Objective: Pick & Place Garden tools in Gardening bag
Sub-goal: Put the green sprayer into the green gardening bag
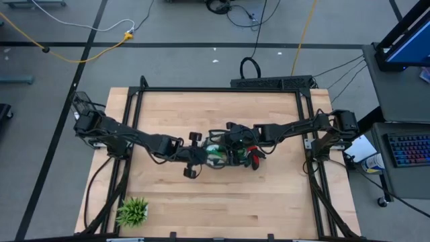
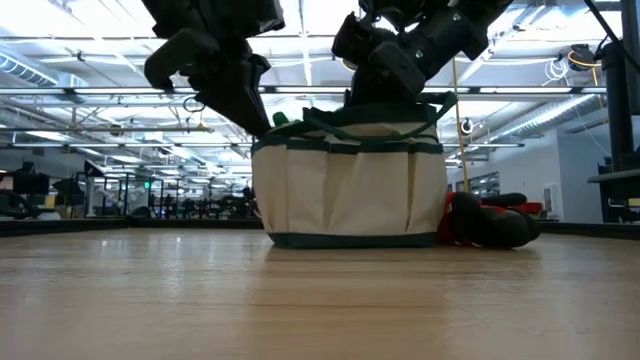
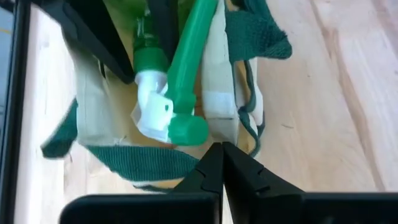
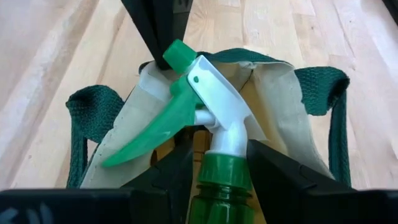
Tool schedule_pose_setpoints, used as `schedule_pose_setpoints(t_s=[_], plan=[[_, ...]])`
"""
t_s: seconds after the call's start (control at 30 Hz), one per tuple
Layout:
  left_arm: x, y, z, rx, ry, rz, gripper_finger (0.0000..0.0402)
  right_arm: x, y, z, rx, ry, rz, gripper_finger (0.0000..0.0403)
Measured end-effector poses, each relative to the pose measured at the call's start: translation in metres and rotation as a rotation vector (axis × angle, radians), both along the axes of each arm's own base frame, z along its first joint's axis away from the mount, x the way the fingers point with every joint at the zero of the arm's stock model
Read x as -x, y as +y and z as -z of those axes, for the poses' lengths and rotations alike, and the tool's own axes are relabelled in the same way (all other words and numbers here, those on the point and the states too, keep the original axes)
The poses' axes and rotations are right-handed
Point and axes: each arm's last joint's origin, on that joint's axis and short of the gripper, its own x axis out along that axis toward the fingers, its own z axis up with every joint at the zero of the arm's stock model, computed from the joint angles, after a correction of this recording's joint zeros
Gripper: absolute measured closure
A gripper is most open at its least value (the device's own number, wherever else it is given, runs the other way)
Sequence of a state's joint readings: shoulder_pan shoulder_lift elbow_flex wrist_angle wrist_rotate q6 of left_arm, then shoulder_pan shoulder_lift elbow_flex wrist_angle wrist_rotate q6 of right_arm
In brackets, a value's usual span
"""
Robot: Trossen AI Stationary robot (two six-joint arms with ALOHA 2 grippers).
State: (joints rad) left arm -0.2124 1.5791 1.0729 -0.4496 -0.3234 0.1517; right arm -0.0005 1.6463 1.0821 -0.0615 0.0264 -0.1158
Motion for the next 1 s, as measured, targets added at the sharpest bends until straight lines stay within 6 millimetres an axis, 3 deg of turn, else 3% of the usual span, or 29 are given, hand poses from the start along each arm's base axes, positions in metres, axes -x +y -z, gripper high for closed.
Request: schedule_pose_setpoints(t_s=[0.3, 0.57, 1.0], plan=[[-0.006, 0.001, -0.005, 0.000, -0.075, 0.010, 0.0382, 0.000, 0.000, 0.001, 0.002, 0.005, 0.001, 0.0259], [-0.001, 0.012, 0.001, -0.022, 0.007, -0.044, 0.0392, 0.000, 0.000, 0.001, 0.001, 0.003, 0.001, 0.0259], [-0.003, 0.006, -0.006, -0.075, -0.068, -0.041, 0.0387, 0.000, 0.000, 0.001, 0.000, 0.006, -0.001, 0.0259]])
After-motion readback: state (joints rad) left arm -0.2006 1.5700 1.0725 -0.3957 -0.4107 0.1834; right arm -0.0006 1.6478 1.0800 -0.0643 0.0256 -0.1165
